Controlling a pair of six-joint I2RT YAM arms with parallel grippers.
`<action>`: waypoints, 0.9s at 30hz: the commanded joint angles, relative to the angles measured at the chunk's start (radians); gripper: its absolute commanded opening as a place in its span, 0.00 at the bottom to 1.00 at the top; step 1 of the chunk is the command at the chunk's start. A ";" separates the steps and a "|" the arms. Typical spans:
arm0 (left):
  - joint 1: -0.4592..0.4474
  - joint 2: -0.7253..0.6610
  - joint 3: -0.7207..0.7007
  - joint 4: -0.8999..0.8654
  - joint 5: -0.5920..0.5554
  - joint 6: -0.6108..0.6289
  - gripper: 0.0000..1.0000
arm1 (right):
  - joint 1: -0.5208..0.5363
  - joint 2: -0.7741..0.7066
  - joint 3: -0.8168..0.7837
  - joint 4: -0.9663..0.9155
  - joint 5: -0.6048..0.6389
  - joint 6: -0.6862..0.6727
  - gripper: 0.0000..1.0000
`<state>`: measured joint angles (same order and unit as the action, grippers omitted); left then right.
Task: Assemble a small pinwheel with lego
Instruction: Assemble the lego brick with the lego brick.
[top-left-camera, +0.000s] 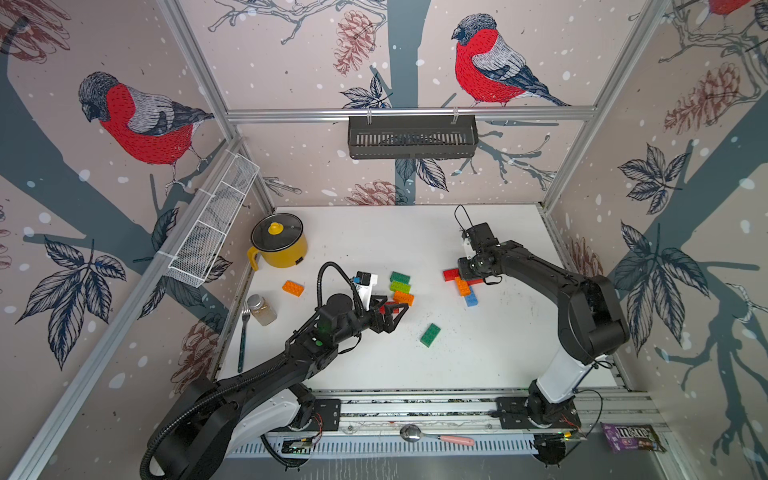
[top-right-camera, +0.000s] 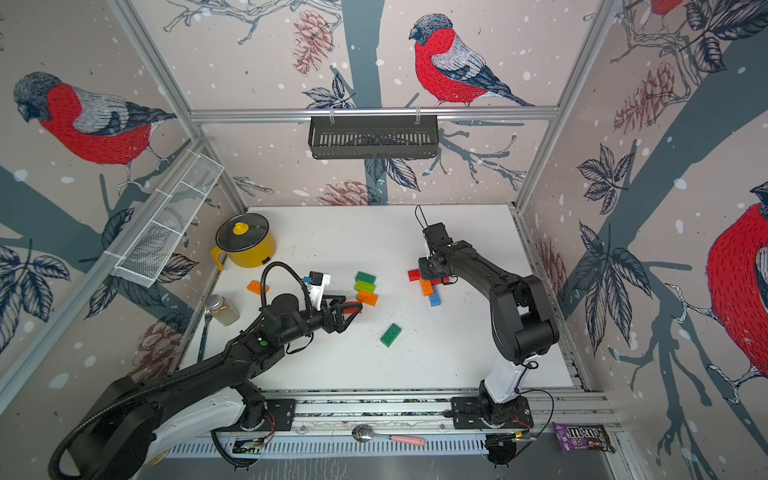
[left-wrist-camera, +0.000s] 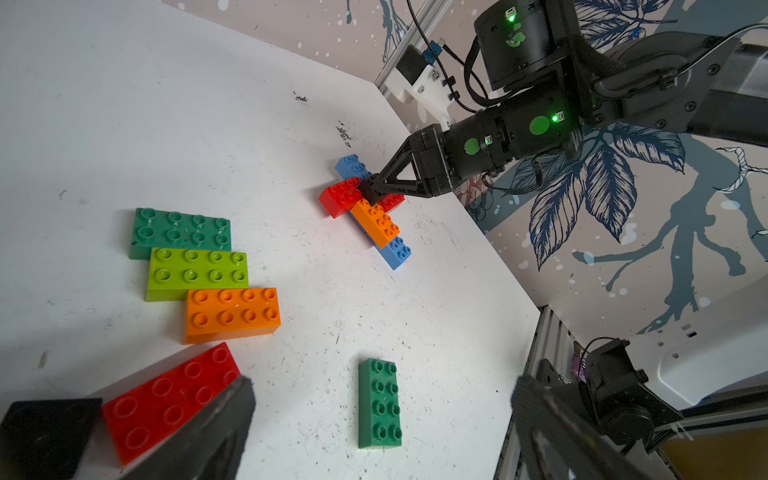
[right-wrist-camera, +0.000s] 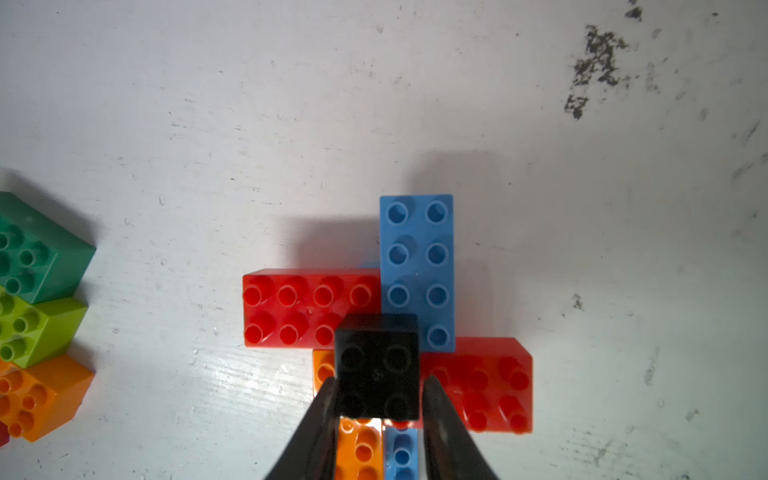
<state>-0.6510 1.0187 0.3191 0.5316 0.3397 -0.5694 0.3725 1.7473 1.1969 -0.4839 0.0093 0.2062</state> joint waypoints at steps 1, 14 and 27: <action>0.001 -0.006 -0.004 0.009 -0.005 0.001 0.97 | 0.000 0.018 -0.017 0.007 0.017 0.010 0.33; 0.001 0.017 0.002 0.010 -0.007 -0.002 0.97 | 0.022 -0.052 0.036 -0.015 0.009 0.016 0.21; 0.001 0.020 0.005 0.006 -0.012 0.001 0.97 | -0.009 0.048 0.062 -0.019 -0.005 0.004 0.03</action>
<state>-0.6510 1.0393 0.3180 0.5289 0.3363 -0.5697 0.3641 1.7821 1.2572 -0.4919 0.0135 0.2123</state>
